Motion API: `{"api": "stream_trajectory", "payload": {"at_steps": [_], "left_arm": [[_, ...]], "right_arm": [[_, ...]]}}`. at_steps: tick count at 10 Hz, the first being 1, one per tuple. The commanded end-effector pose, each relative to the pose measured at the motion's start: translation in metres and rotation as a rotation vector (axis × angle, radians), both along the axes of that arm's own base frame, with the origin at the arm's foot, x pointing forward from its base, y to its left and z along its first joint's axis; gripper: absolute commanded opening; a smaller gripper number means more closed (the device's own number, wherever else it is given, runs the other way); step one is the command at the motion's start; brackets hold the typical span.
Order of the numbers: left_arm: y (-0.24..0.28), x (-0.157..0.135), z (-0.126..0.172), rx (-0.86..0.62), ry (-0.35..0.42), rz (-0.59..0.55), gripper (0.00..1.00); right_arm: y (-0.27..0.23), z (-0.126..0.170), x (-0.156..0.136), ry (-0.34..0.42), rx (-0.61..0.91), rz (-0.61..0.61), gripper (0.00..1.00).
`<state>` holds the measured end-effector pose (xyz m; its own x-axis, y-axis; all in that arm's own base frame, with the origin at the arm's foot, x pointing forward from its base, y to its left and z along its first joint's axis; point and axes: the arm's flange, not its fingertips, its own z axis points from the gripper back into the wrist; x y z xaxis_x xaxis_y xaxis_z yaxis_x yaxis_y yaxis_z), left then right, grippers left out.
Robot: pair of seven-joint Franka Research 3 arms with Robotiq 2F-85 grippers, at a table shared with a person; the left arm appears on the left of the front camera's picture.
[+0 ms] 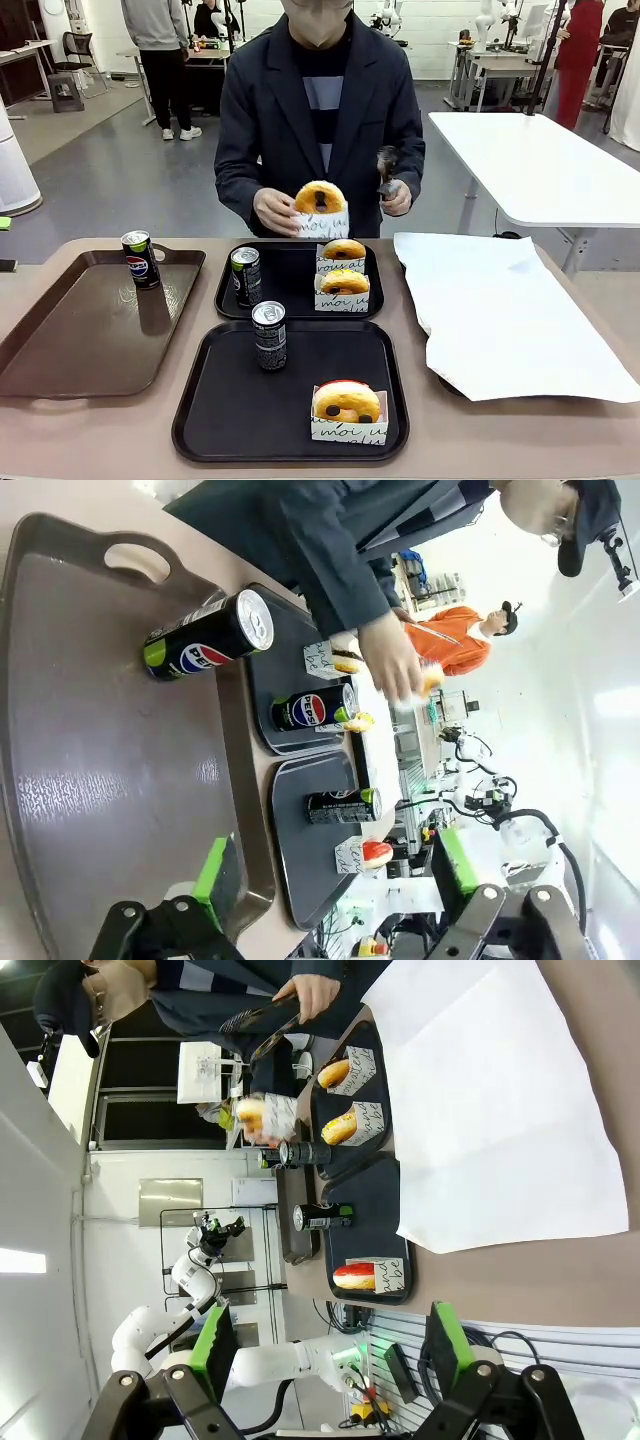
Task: Set up donuts and drinks on trays.
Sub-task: Pick up one Pepsi coke from the Handle tray and place it on the Flat Tray without a Pepsi coke.
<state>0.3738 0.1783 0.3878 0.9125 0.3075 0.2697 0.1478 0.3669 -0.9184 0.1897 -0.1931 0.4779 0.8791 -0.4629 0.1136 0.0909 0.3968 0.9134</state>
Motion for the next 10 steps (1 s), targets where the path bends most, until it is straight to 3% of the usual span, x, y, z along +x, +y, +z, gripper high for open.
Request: {"api": "stream_trajectory", "payload": {"at_steps": [1, 10], "left_arm": [[-0.0040, -0.0057, 0.0058, -0.008, -0.026, 0.012, 1.00], [-0.0040, -0.0057, 0.0058, -0.008, -0.026, 0.012, 1.00]], "right_arm": [[-0.0006, 0.0002, 0.0027, -0.029, 0.016, 0.003, 1.00], [-0.0006, 0.0002, 0.0027, -0.029, 0.016, 0.003, 1.00]]}}
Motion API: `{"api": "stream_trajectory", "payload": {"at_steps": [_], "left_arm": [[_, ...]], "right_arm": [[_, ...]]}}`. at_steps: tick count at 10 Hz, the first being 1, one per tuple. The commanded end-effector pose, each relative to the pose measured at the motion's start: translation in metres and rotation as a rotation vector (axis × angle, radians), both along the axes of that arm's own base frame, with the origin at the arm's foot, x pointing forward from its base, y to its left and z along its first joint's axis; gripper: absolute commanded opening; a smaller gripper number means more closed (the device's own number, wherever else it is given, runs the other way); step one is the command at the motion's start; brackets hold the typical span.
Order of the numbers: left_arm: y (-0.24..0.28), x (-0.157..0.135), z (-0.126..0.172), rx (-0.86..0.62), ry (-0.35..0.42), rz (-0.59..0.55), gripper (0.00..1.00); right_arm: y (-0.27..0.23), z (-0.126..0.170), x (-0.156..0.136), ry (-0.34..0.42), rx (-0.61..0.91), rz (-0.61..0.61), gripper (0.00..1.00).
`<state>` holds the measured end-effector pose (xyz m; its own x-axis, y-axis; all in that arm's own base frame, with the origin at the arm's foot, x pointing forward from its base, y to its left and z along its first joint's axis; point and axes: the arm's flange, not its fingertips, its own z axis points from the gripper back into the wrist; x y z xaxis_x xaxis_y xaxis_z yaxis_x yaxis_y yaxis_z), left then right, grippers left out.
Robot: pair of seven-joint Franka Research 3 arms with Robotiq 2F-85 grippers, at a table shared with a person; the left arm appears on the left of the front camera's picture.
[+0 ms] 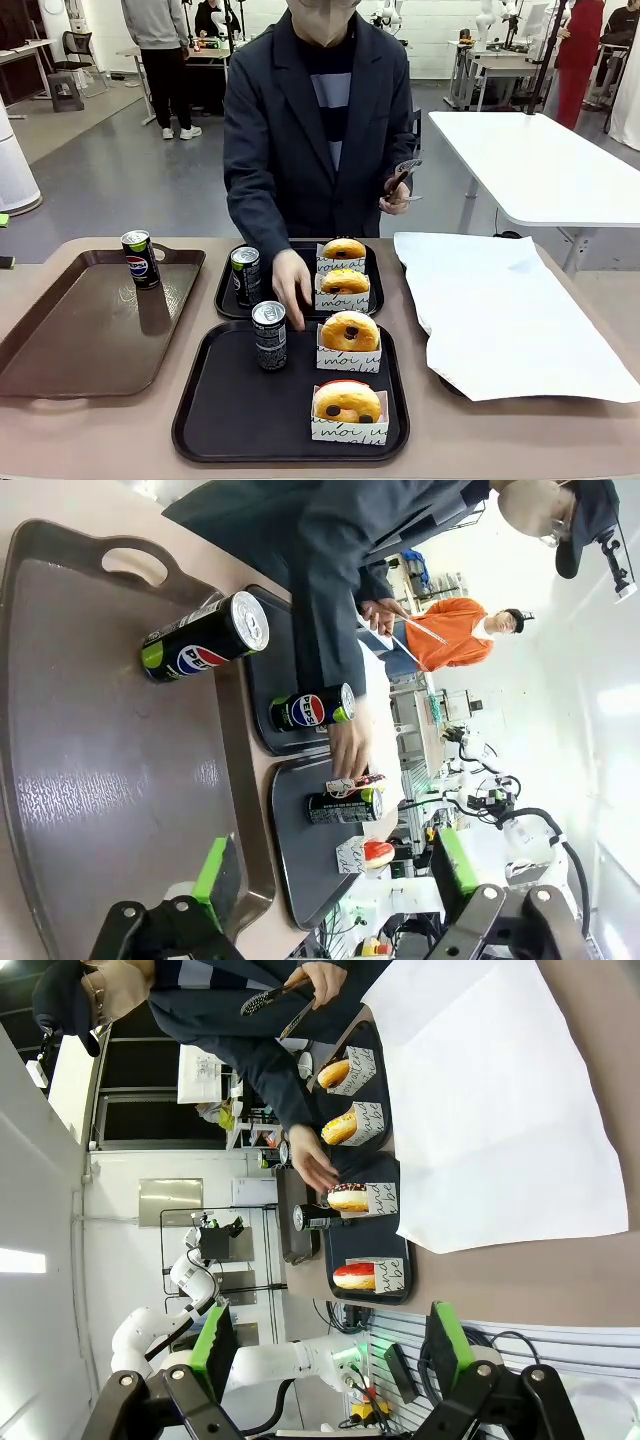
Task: Set up donuts and drinks on trays.
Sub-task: Pick up one Pepsi coke from the Handle tray and place it on the Flat Tray without a Pepsi coke.
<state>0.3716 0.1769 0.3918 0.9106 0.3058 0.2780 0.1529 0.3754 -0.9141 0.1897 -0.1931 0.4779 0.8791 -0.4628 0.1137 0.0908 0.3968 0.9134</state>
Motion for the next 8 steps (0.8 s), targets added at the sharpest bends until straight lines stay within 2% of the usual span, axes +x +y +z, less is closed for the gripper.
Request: {"api": "stream_trajectory", "payload": {"at_steps": [1, 8], "left_arm": [[-0.0026, -0.0034, 0.0018, -0.017, -0.020, 0.011, 1.00], [-0.0026, -0.0034, 0.0018, -0.017, -0.020, 0.011, 1.00]], "right_arm": [[-0.0006, 0.0002, 0.0027, -0.029, 0.016, 0.003, 1.00], [-0.0006, 0.0002, 0.0027, -0.029, 0.016, 0.003, 1.00]]}}
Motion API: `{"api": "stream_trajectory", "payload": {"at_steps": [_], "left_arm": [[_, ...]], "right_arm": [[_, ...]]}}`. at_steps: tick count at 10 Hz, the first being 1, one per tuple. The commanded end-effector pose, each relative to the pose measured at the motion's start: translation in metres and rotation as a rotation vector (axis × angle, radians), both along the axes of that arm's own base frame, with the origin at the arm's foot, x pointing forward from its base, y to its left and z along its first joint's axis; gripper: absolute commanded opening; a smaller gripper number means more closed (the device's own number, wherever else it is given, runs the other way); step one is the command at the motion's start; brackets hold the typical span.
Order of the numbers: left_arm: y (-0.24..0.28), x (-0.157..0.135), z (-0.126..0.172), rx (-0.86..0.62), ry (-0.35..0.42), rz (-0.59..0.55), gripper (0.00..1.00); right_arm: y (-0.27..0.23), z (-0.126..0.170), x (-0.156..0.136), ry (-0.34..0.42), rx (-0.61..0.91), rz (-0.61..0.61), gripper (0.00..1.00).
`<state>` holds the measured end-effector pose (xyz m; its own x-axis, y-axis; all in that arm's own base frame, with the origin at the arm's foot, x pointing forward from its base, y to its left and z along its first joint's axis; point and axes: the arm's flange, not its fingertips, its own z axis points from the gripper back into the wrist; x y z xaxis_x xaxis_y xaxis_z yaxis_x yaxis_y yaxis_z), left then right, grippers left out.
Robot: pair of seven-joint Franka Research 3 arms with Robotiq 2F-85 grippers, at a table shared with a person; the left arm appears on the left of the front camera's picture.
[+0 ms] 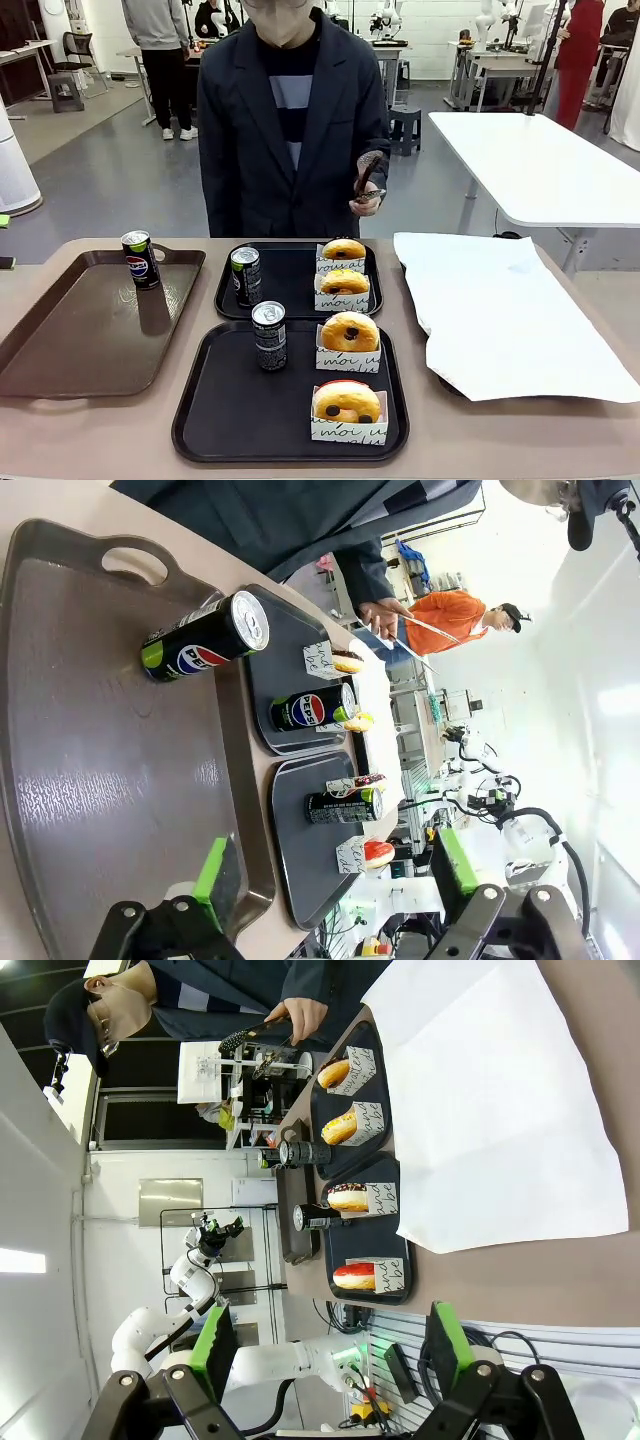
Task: Set up donuts and drinks on trays.
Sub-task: Pick up one Pepsi coke from the Handle tray and place it on the Flat Tray without a Pepsi coke.
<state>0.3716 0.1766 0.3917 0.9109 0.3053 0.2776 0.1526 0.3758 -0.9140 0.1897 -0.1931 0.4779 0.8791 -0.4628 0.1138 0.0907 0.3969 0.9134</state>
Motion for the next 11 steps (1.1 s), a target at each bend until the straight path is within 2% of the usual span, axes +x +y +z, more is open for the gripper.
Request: {"api": "stream_trajectory", "payload": {"at_steps": [1, 11], "left_arm": [[-0.0023, -0.0034, 0.0019, -0.017, -0.020, 0.012, 1.00], [-0.0023, -0.0034, 0.0019, -0.017, -0.020, 0.012, 1.00]], "right_arm": [[-0.0006, 0.0002, 0.0027, -0.028, 0.016, 0.003, 1.00], [-0.0006, 0.0002, 0.0027, -0.028, 0.016, 0.003, 1.00]]}}
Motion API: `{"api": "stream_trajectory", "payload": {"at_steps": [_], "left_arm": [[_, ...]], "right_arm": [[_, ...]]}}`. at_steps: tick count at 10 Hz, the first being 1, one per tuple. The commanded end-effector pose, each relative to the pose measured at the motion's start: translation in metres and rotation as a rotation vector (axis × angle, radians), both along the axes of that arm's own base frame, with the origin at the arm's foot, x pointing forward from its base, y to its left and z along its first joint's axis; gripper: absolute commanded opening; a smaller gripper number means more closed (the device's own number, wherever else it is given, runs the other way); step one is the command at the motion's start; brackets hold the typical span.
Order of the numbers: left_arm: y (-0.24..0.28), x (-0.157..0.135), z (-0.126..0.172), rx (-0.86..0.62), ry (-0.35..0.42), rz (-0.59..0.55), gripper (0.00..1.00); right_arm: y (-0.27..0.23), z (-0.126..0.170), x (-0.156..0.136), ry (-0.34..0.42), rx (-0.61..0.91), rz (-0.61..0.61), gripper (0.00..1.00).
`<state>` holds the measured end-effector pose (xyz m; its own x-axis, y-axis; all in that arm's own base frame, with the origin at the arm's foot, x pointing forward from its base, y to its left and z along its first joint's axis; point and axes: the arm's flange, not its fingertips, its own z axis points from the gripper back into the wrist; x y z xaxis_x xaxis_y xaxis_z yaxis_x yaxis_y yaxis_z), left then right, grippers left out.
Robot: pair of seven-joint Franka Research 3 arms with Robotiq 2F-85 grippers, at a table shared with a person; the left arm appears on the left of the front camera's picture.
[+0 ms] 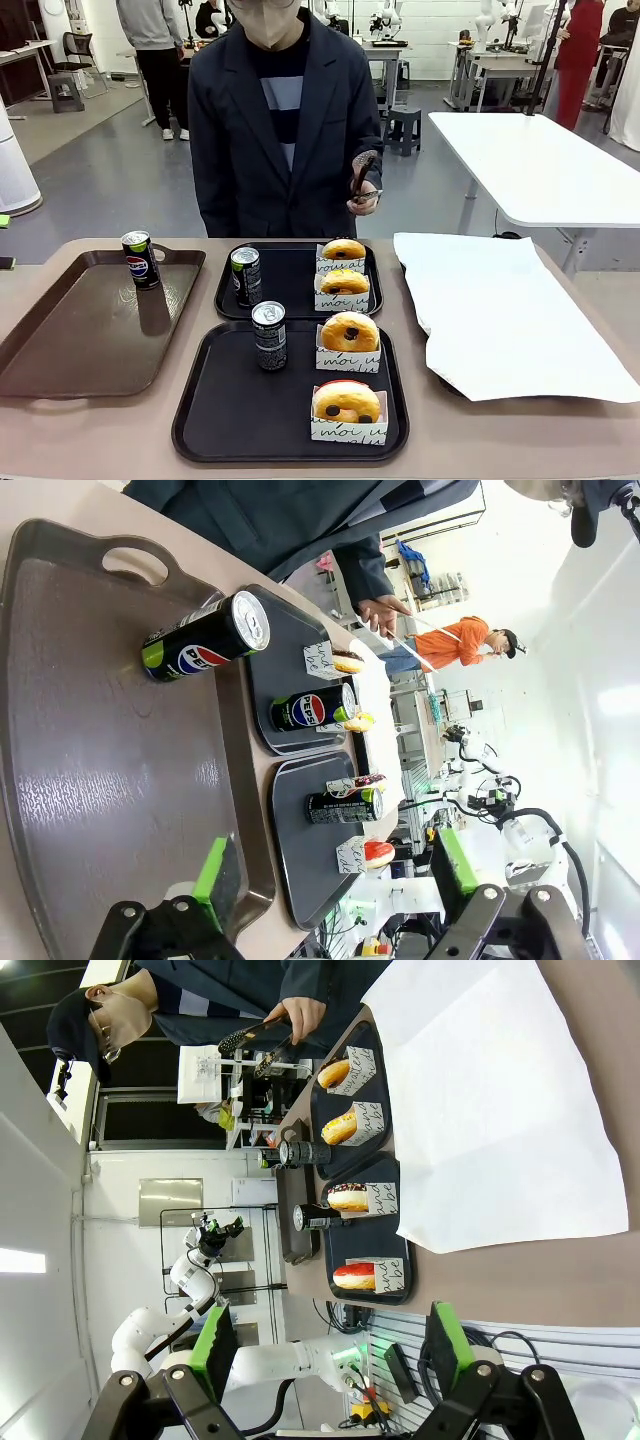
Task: Set up donuts and drinks on trays.
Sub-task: Pick up one Pepsi coke from the Handle tray and place it on the Flat Tray without a Pepsi coke.
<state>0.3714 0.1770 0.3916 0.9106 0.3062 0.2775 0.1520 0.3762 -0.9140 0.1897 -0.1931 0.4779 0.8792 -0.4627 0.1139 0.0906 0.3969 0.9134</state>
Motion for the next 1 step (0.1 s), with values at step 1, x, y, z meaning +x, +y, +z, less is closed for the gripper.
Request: {"api": "stream_trajectory", "payload": {"at_steps": [1], "left_arm": [[-0.0027, -0.0032, 0.0019, -0.017, -0.020, 0.011, 1.00]], "right_arm": [[-0.0006, 0.0002, 0.0027, -0.028, 0.016, 0.003, 1.00]]}}
